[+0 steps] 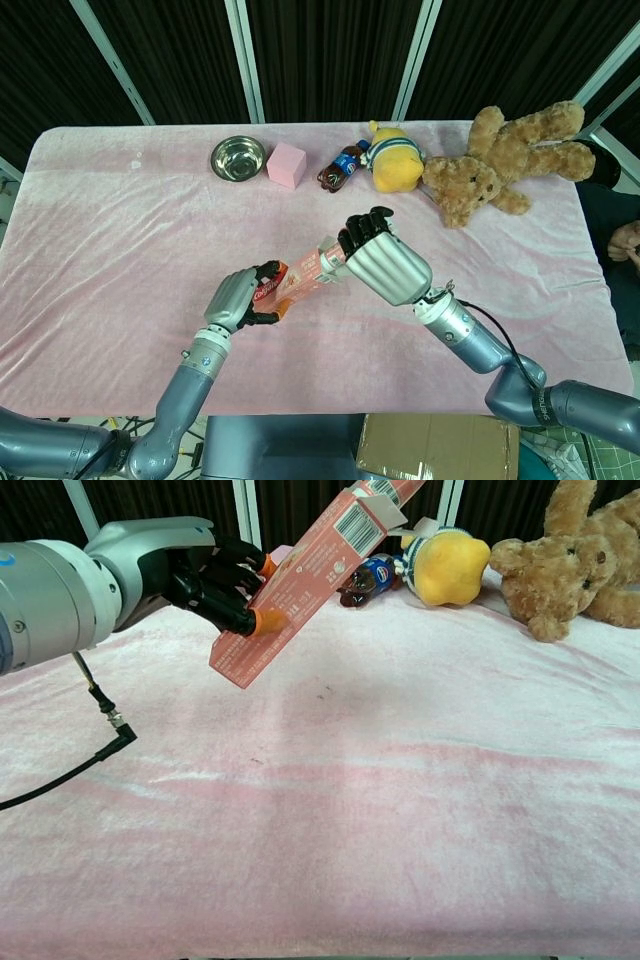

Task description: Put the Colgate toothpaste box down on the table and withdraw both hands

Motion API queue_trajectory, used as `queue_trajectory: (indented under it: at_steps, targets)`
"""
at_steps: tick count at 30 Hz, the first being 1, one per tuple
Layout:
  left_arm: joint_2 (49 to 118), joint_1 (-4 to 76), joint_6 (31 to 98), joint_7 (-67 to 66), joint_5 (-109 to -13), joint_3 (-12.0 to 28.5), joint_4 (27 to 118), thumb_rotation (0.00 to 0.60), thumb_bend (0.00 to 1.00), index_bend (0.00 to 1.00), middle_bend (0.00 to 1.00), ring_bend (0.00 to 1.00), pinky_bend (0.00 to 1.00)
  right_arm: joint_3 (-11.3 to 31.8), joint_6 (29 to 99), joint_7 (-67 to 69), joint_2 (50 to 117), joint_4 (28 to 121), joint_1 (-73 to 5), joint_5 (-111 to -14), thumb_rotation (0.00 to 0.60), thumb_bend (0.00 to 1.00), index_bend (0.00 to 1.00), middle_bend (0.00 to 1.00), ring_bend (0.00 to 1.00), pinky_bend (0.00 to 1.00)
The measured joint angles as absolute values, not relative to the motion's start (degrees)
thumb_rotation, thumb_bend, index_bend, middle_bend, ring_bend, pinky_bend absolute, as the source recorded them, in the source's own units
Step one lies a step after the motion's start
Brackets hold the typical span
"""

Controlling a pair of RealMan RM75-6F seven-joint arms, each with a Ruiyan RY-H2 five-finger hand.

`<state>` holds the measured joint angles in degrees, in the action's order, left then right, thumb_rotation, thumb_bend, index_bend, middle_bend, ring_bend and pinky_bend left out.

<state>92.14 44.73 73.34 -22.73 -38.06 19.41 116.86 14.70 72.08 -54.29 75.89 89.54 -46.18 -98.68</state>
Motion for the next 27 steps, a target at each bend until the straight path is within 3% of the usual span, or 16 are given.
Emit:
queue_trajectory:
  at_steps: [5, 10, 27]
  targets:
    - [92.87, 45.37, 73.58, -23.29, -37.98, 19.63, 117.03, 0.6, 0.46, 0.41, 0.36, 0.28, 0.4, 14.61, 72.38, -53.92, 76.04, 89.31, -46.41, -99.76, 0.6, 0.36, 0.69, 0.6, 0.49, 0.52]
    - [93.57, 45.73, 74.01, -23.45, -38.35, 19.8, 116.95, 0.6, 0.46, 0.41, 0.36, 0.28, 0.4, 14.39, 72.92, -53.23, 76.02, 88.66, -46.4, -100.66, 0.6, 0.36, 0.45, 0.46, 0.34, 0.45]
    - [95.0, 46.44, 75.73, -21.88, -41.83, 22.33, 115.29, 0.6, 0.46, 0.42, 0.36, 0.28, 0.4, 14.84, 73.9, -52.7, 76.16, 87.77, -45.81, -100.52, 0.6, 0.35, 0.24, 0.31, 0.19, 0.37]
